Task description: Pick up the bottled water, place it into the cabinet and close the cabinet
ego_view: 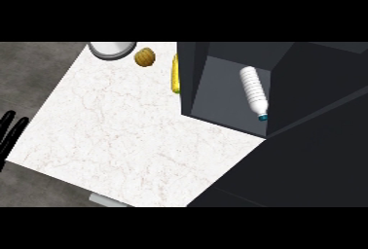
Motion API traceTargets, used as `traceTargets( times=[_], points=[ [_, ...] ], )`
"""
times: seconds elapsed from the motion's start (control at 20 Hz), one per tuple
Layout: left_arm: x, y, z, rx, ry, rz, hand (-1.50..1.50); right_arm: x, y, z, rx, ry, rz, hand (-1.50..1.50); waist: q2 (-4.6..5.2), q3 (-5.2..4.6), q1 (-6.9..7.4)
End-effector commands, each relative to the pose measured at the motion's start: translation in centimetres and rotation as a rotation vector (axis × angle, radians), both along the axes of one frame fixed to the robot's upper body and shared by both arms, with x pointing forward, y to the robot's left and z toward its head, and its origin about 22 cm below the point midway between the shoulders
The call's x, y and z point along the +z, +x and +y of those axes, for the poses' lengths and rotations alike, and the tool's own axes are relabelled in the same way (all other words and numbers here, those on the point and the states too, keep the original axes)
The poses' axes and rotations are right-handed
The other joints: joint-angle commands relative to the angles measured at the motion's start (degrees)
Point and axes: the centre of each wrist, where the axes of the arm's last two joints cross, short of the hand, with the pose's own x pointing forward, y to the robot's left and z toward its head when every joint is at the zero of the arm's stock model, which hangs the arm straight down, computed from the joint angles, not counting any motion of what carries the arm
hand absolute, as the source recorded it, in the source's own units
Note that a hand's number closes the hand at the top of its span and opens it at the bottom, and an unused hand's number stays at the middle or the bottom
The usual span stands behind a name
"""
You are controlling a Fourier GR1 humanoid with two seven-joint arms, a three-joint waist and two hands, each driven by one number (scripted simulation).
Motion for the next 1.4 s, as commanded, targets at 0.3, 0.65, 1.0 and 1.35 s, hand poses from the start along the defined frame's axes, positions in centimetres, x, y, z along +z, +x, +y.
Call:
traceTargets(
  times=[0.3,0.65,1.0,1.35],
  points=[
    [0.0,0.4,0.3,0.004,-0.001,0.002,-1.50,-0.9,6.1,3.1,-0.143,-0.058,0.074,1.50,-0.49,0.42,-0.07],
    [-0.9,0.0,0.9,0.033,-0.007,0.036,-1.50,0.5,11.2,5.9,-0.292,0.003,0.075,1.50,-1.48,0.69,-1.77],
    [-0.8,0.5,1.4,0.058,-0.039,0.005,-1.50,2.7,17.5,8.9,-0.529,0.066,0.106,1.50,-1.45,1.05,-3.32],
    [-1.7,0.0,1.3,0.047,-0.044,0.033,-1.50,5.3,22.6,10.6,-0.715,0.181,0.173,-1.50,-1.65,1.28,-3.77]
  ],
)
